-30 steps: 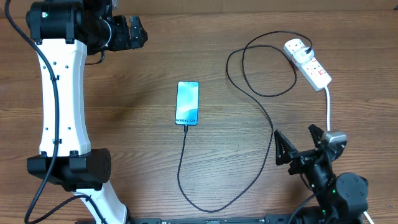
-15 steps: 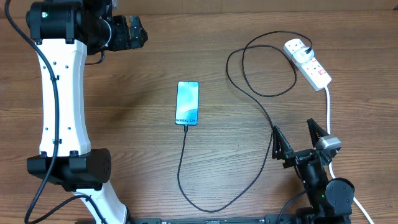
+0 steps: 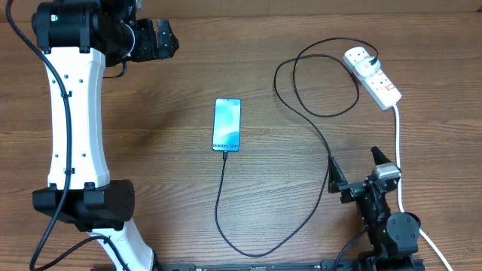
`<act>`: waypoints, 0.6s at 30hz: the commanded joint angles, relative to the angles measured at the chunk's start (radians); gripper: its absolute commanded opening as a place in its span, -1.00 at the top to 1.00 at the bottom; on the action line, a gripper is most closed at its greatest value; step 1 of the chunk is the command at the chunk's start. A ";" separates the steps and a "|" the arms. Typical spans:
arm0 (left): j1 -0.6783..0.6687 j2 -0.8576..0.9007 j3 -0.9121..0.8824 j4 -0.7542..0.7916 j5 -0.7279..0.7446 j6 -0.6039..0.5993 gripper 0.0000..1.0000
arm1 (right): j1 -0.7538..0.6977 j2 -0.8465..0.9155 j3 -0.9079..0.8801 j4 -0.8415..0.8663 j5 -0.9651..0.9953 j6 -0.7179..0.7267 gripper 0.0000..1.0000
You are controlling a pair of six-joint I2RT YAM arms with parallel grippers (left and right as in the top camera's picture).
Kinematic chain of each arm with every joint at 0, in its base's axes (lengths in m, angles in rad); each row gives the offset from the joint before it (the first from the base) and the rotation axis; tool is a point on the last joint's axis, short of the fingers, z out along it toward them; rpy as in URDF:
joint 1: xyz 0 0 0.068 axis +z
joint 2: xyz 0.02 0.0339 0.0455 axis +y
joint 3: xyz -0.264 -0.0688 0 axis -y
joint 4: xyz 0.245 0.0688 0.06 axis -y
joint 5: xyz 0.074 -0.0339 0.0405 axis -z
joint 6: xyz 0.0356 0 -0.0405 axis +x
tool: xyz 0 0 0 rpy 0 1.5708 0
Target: Plug charger to phone and switch on socket
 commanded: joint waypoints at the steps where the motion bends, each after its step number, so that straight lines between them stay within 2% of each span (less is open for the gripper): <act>1: -0.001 0.004 0.001 0.004 -0.005 0.016 -1.00 | 0.003 -0.010 -0.010 0.002 0.073 -0.039 -1.00; 18: -0.001 0.004 0.001 0.004 -0.005 0.016 -1.00 | -0.026 -0.010 -0.010 0.004 0.114 -0.034 -1.00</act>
